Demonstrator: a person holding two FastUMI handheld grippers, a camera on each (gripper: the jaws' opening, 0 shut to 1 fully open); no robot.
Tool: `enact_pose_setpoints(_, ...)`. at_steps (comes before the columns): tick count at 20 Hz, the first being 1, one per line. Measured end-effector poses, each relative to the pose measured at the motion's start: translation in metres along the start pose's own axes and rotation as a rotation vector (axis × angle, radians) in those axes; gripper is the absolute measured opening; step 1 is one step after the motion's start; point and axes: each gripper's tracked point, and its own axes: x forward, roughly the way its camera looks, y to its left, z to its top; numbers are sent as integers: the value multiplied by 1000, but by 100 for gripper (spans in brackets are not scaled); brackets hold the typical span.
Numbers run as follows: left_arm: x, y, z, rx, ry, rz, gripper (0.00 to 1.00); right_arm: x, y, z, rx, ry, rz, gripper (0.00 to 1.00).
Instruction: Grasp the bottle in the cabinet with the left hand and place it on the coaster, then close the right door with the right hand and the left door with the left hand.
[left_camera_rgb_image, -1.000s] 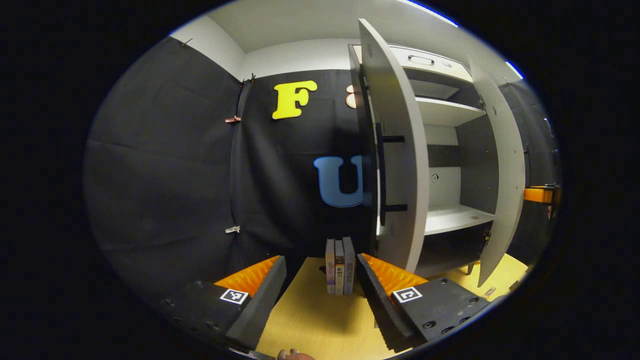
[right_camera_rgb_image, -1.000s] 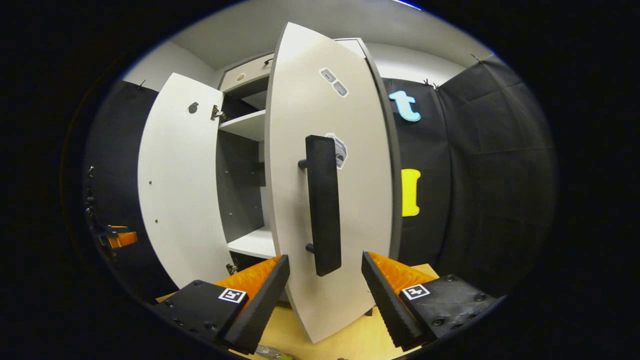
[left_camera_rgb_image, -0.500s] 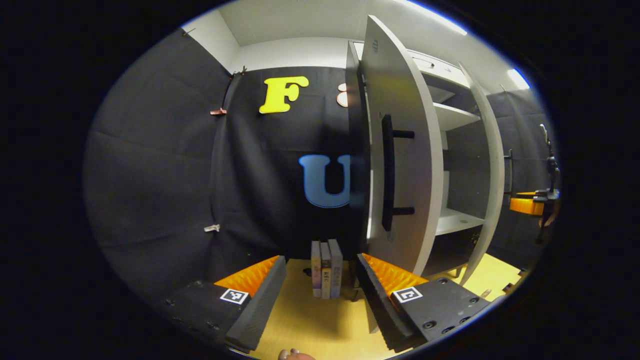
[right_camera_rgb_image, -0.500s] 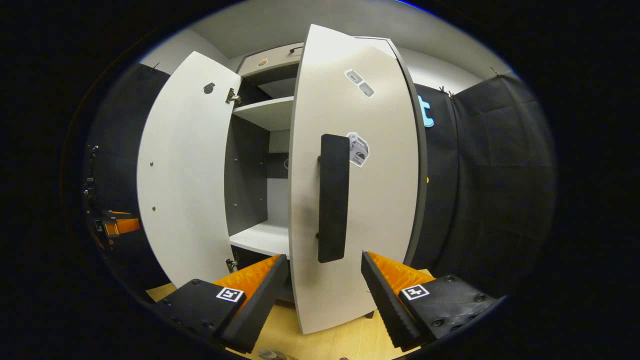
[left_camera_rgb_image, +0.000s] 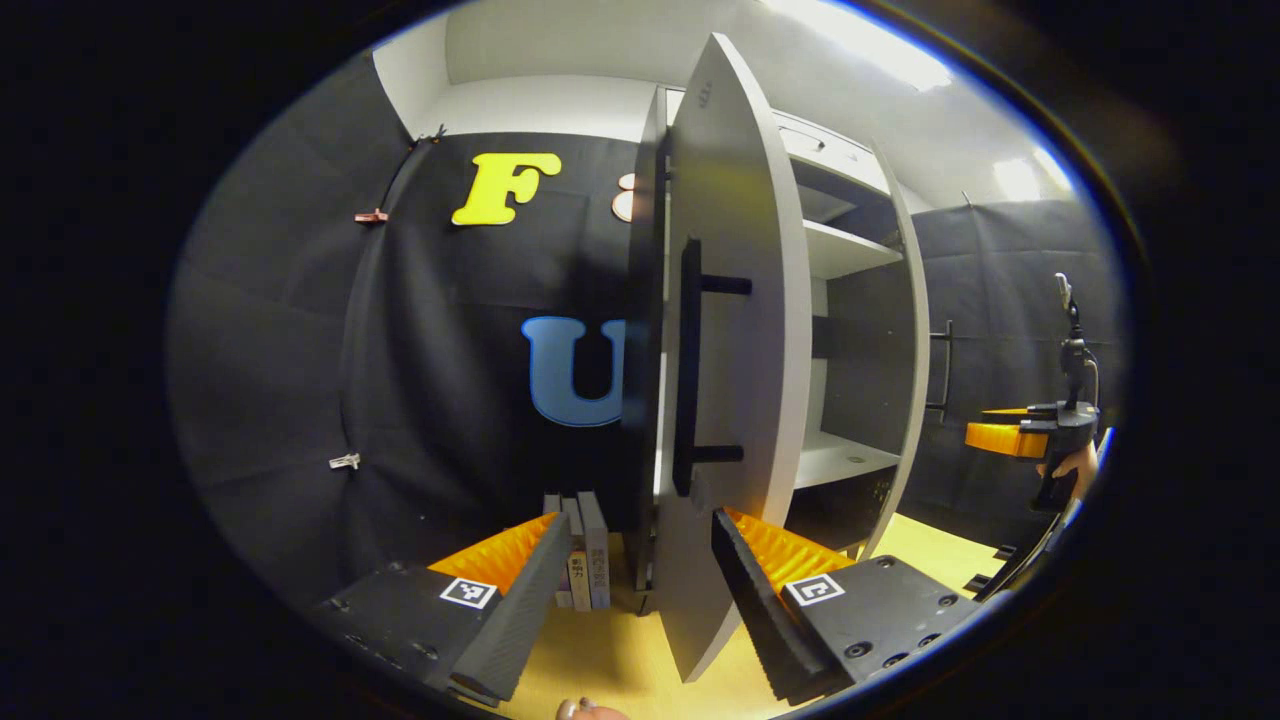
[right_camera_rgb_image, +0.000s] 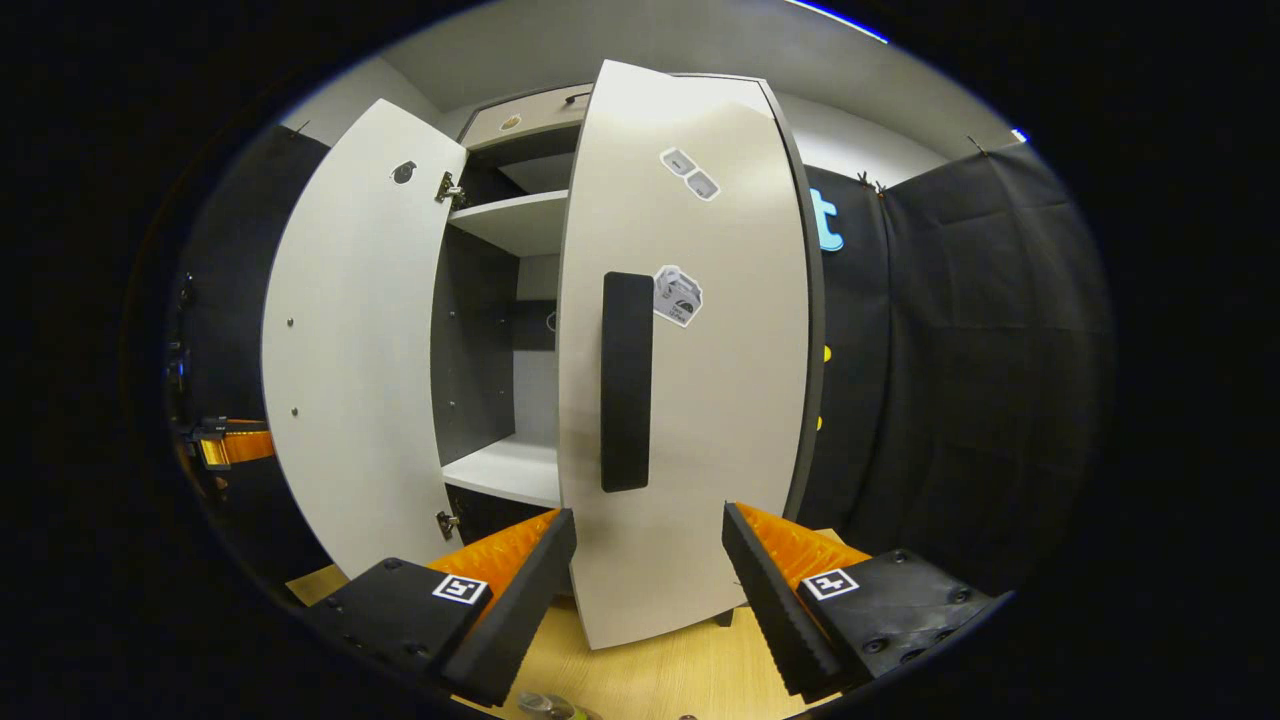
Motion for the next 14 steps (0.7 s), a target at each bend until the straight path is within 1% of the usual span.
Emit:
enact_pose_setpoints(3,5,-3,3,9,-14,-34,89,-6,-1,2,-1,-4,-26,98)
enact_pose_setpoints(7,7,-7,2,-6,-5,-77,88,-13,-7,1,9,-6,-50,98)
enact_pose_setpoints(10,10,-15,4,11,-1,-101,88,-14,-8,2,14,-12,-54,98)
enact_pose_setpoints(11,11,-19,3,5,0,-110,87,-13,-10,3,15,-14,-55,98)
enact_pose_setpoints(14,15,-33,2,-18,7,-132,89,-9,-13,4,20,-12,-44,98)
